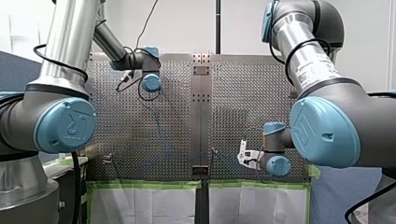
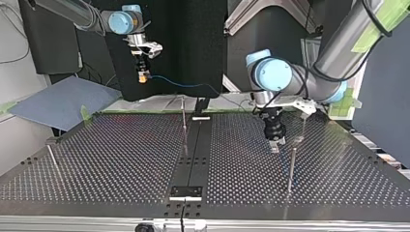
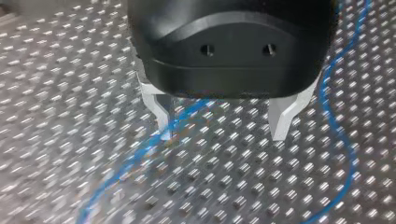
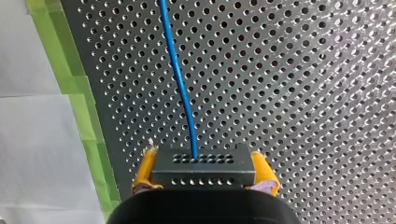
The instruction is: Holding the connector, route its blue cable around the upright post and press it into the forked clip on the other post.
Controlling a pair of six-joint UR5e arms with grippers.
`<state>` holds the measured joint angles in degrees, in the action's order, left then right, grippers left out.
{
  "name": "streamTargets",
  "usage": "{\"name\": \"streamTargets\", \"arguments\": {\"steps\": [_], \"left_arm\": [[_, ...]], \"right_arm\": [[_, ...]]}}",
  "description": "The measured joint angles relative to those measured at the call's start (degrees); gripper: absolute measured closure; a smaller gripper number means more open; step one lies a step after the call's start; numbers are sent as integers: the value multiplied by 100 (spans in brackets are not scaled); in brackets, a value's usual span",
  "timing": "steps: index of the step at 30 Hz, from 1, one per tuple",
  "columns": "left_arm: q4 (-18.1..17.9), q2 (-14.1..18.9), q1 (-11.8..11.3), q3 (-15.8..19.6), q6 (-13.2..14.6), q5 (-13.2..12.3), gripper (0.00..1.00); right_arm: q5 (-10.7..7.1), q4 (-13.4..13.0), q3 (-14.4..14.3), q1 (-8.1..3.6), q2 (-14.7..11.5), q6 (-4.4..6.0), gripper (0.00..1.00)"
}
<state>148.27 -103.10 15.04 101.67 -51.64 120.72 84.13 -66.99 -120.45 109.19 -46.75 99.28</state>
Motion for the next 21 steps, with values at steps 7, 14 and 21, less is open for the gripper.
{"name": "streamTargets", "arguments": {"steps": [7,14,21], "left_arm": [[131,-368,72,10,57,305,0],[159,-430,86,62,41,404,0],[122,-438,118,211,-110,231,0]], "right_arm": [[2,8,2,1,-1,-4,100],[1,2,5,2,-4,-4,100],[2,-5,3,2,-3,6,100]]}}
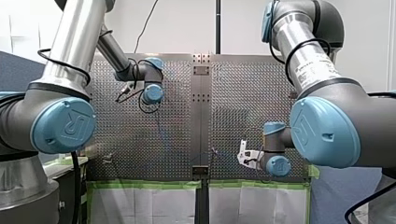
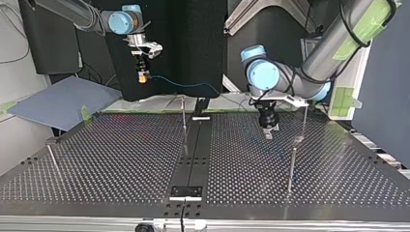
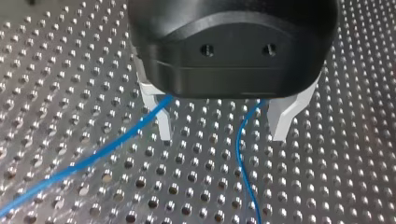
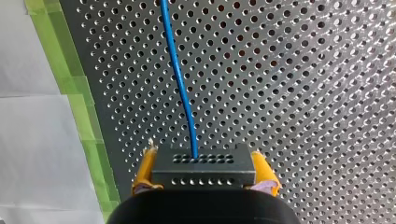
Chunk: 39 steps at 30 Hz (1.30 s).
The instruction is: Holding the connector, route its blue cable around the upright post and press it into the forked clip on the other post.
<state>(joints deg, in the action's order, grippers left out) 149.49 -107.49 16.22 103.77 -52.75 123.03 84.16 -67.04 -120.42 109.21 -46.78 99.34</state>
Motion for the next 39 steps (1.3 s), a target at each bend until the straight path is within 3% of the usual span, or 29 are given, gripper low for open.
{"name": "streamTargets", "arguments": {"steps": [10,25,39], "left_arm": [[111,-321,94,65,-236,-78,0],[-248,-1047,187,65,-519,-312,0],[-250,-1101,207,71,-812,-325,0]], "right_arm": [[5,-8,0,11,-1,14,100],[-2,23,1,16,-2,8,100],[2,21,2,25,-2,16,100]]}}
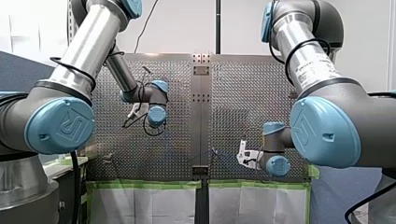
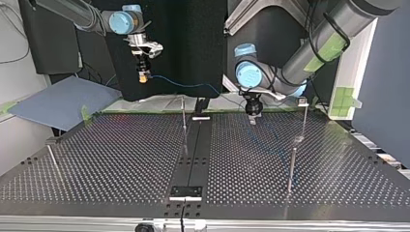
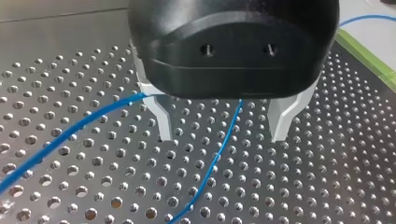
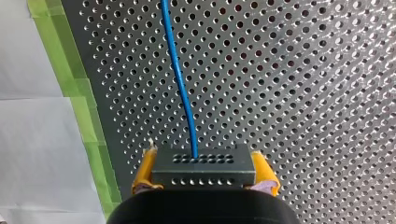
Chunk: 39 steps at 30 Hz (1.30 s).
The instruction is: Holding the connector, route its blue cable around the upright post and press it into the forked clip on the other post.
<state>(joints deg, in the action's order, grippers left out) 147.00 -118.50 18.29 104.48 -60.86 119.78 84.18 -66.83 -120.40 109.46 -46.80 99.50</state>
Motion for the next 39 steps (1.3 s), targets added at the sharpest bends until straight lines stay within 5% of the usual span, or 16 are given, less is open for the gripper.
{"name": "streamTargets", "arguments": {"steps": [9,20,39], "left_arm": [[-10,-98,36,37,-327,12,0],[-384,-639,205,45,-512,-69,0],[-661,-1194,466,44,-589,-385,0]], "right_arm": [[1,-10,-3,15,1,1,100],[2,9,-1,26,-1,-5,100],[-3,9,1,34,-2,-3,100]]}}
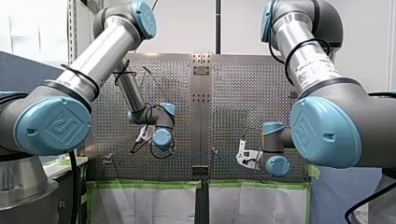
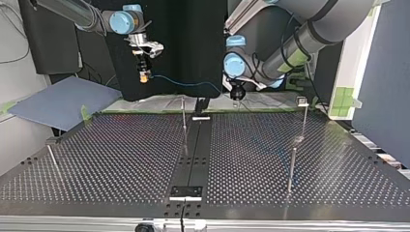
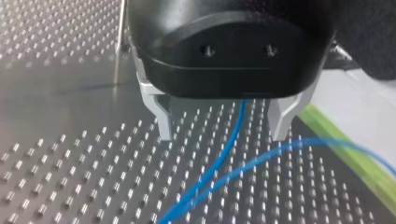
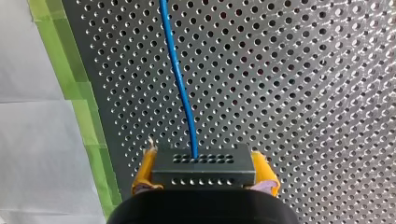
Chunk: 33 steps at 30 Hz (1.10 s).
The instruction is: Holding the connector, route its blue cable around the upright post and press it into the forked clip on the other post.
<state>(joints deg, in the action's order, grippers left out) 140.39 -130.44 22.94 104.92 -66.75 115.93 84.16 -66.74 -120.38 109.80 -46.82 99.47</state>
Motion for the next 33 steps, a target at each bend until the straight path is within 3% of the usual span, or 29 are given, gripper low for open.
{"name": "streamTargets", "arguments": {"steps": [5,11,33], "left_arm": [[-240,-247,81,-13,-111,-99,0],[-362,-488,95,-46,-145,-43,0],[-464,-546,396,-93,-594,-205,0]], "right_arm": [[-2,5,1,9,0,6,100],[-2,29,1,12,0,5,100],[4,97,1,66,-1,3,100]]}}
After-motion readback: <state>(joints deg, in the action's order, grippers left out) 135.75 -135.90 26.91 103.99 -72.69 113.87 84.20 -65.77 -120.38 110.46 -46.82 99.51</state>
